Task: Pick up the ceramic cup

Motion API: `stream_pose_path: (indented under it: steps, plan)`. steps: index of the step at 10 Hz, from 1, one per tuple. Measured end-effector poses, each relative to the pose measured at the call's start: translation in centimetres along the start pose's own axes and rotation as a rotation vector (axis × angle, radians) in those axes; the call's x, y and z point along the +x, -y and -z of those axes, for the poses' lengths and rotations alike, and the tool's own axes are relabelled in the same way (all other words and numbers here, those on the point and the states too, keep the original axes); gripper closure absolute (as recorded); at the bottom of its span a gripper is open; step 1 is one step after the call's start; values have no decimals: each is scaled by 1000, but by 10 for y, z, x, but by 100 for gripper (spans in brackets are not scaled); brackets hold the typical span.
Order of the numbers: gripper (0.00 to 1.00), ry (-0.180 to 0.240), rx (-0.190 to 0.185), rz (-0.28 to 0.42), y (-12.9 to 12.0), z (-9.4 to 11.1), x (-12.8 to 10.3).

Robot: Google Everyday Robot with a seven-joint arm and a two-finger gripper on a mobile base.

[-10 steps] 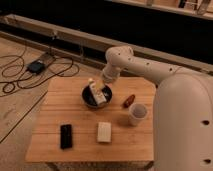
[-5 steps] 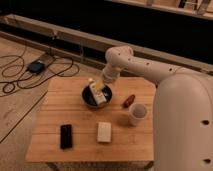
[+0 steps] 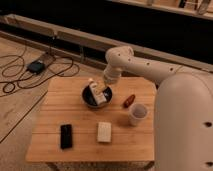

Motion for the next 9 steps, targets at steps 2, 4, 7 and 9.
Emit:
stream_pose_path:
  steps: [2,4,7,9]
  plan:
    - [20,-10,36,-31,-1,13,21]
    - [20,-8,60,-60,-7,26,41]
    - [20,-9,85,-120,-16,39,80]
    - [20,-12,96,-168,-17,44,105]
